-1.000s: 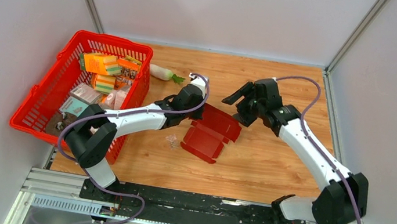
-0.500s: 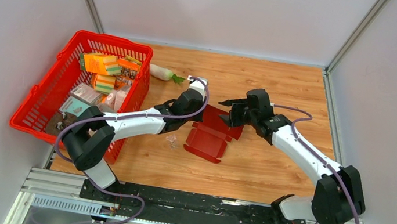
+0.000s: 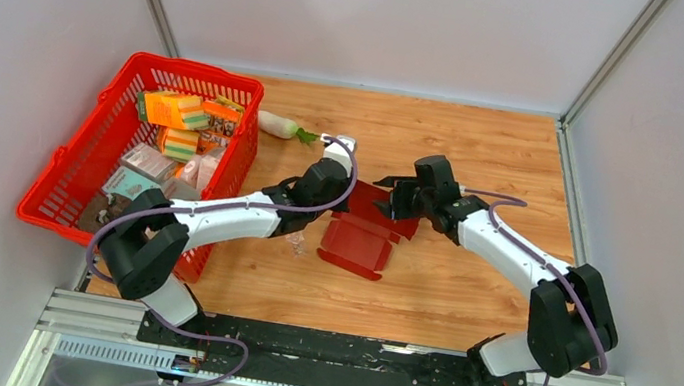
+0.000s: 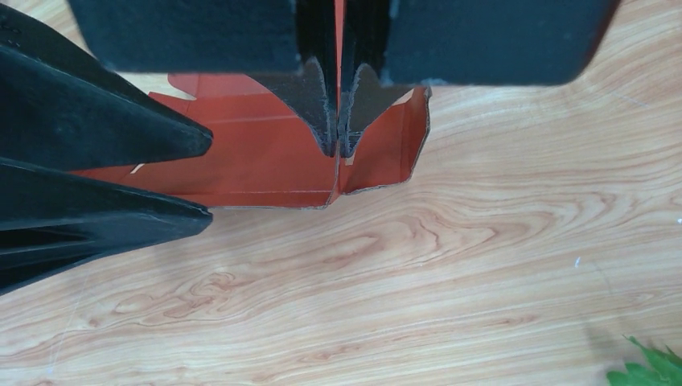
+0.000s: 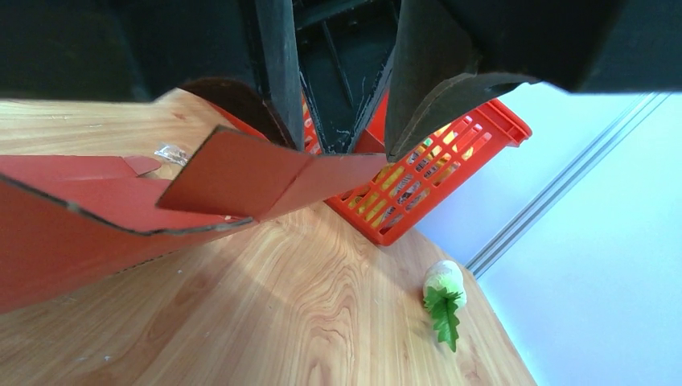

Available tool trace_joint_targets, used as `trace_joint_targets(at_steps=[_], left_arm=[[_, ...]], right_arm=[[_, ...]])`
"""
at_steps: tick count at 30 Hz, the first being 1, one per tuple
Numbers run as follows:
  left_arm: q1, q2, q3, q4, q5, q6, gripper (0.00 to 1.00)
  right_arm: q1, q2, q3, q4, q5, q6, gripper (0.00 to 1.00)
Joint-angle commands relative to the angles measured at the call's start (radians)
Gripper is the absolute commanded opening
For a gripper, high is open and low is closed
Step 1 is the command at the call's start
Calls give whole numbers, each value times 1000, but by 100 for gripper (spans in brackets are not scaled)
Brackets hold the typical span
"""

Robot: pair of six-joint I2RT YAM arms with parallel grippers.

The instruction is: Fold the paper box

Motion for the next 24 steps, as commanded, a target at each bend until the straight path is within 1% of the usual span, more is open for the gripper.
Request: trace_joint_targets(at_steps=[1, 6, 14, 22, 24], left_arm=[[-8, -50, -24, 70, -8, 6, 0], [-10, -61, -41, 81, -14, 17, 0], [-30, -93, -65, 117, -40, 58, 0], [-33, -90, -62, 114, -43, 60, 0], [-33, -90, -65, 107, -37, 58, 0]], right_arm=[[3, 12, -8, 51, 31, 48, 44], [2, 19, -2, 53, 45, 47, 39], [0, 62, -4, 73, 17, 56, 35], [0, 61, -5, 80, 22, 36, 17], [0, 59, -11, 82, 21, 33, 10]])
